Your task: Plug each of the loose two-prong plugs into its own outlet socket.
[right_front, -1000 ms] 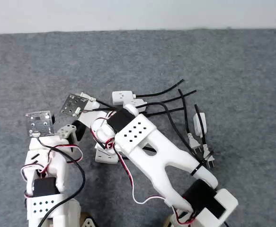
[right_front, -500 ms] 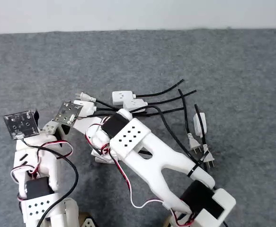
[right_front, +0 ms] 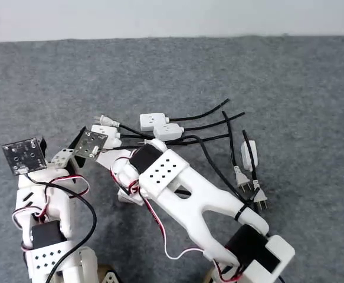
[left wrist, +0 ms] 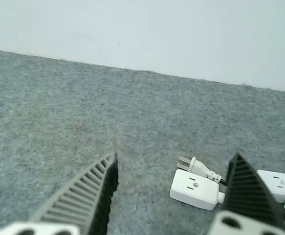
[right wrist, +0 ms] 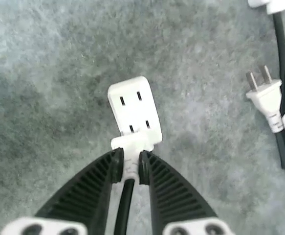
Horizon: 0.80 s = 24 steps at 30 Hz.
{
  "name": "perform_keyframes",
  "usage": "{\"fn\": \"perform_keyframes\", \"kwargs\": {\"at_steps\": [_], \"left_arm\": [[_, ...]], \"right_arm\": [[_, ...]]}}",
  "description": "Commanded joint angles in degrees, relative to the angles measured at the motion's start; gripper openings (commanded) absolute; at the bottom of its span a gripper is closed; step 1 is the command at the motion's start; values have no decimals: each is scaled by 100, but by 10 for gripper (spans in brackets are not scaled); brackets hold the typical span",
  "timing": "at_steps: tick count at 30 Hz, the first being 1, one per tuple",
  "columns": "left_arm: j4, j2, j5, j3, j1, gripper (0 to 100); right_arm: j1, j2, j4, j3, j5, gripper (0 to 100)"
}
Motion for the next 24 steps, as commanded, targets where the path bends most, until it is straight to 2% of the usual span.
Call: {"fn": "perform_keyframes", "kwargs": {"at_steps": [1,24], "left_arm": [[-9,-26,62,-321,0,349],[-9,-26,62,-312,0,349]], "right_arm": [[92,-84,-119,-132,0,9],[295,-31,-13,-360,9,9]]}}
